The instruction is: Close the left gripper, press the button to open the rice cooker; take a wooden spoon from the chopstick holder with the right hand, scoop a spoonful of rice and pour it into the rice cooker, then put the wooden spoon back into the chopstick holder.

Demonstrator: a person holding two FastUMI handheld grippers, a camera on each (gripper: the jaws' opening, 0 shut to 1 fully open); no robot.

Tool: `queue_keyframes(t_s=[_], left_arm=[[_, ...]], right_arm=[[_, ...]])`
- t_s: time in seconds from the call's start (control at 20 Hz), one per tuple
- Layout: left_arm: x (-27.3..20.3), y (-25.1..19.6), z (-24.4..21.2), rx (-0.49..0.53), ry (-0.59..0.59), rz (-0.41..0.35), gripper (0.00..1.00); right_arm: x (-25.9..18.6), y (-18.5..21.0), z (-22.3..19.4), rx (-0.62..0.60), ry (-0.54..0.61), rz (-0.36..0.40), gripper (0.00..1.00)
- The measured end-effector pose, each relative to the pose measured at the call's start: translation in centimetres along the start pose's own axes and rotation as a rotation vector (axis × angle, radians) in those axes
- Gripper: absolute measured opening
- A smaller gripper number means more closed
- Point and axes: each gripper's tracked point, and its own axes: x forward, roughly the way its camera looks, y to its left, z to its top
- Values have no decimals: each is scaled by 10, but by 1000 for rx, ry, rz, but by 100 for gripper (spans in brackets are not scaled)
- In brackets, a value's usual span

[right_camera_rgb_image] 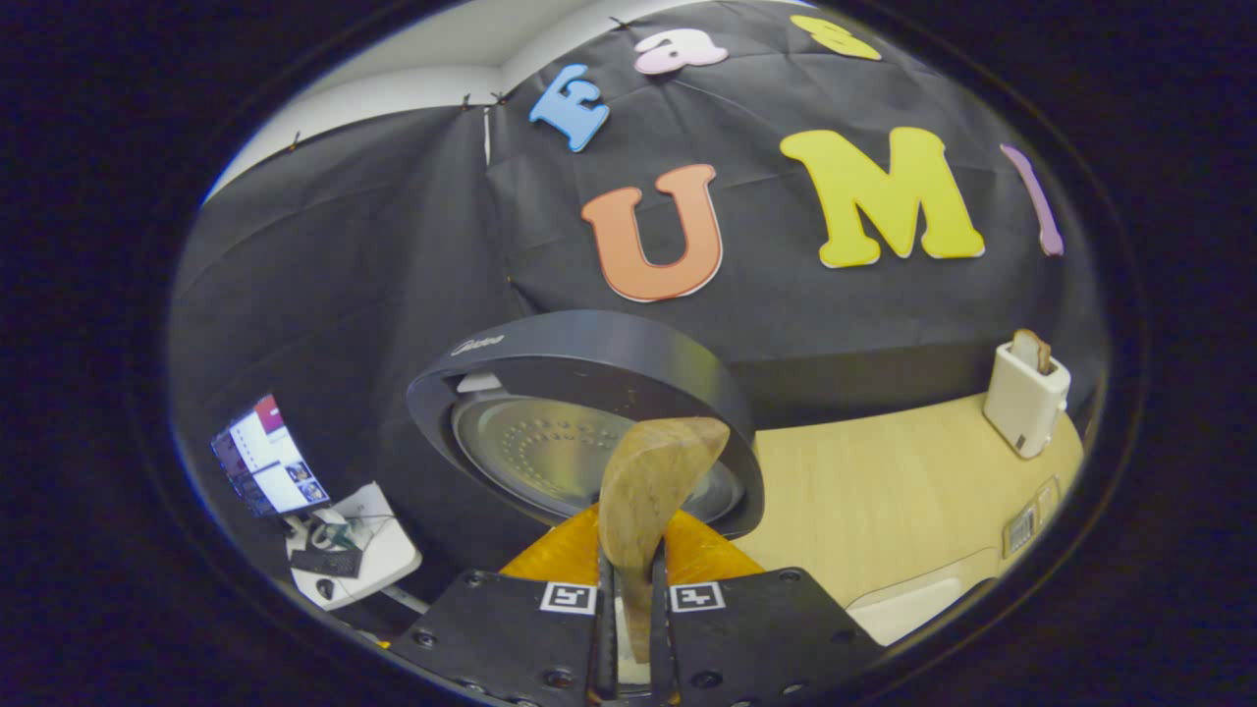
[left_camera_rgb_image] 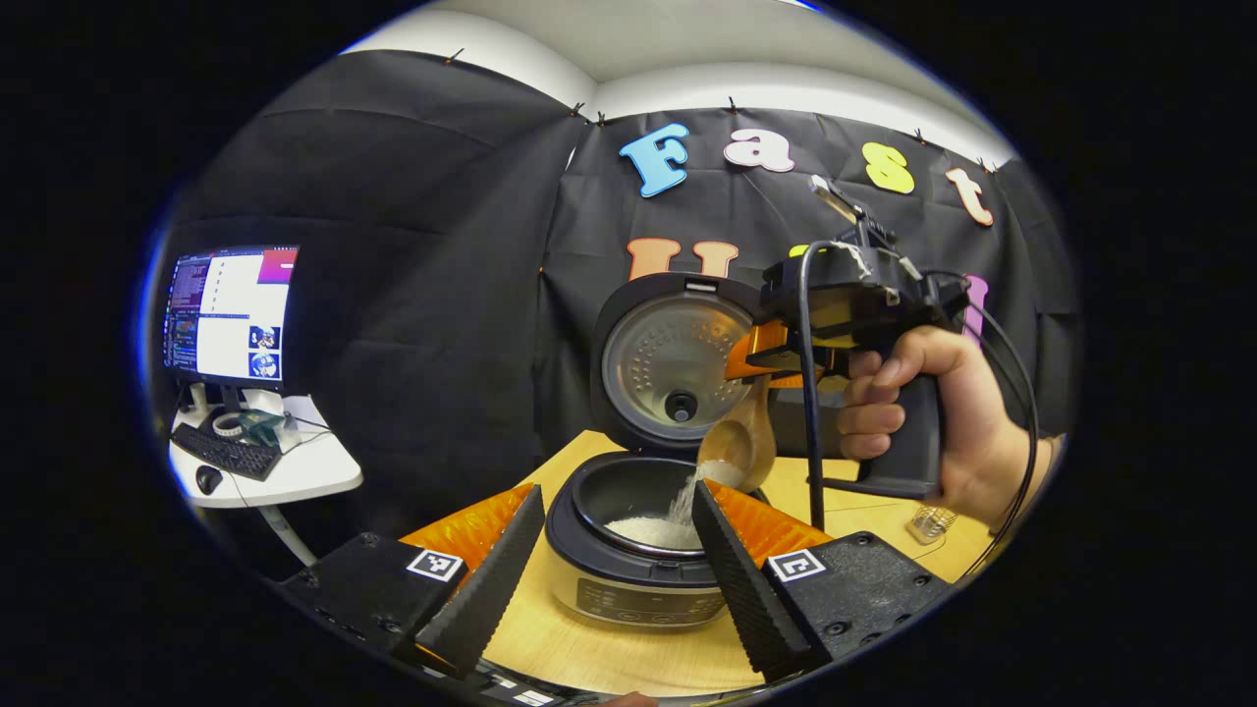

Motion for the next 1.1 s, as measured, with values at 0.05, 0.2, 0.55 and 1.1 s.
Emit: queue_keyframes(t_s=[0.05, 0.2, 0.55, 1.1], left_arm=[[1, 2, -2, 13, 6, 14, 96], [2, 3, -6, 48, 22, 31, 97], [4, 9, -12, 113, 46, 75, 97], [7, 1, -16, 149, 58, 61, 96]], right_arm=[[0, 1, 2, -50, -6, -18, 12], [0, 2, 9, -143, -36, -43, 12], [1, 2, 16, -321, -61, -77, 12], [-17, -6, 43, -541, -148, -154, 13]])
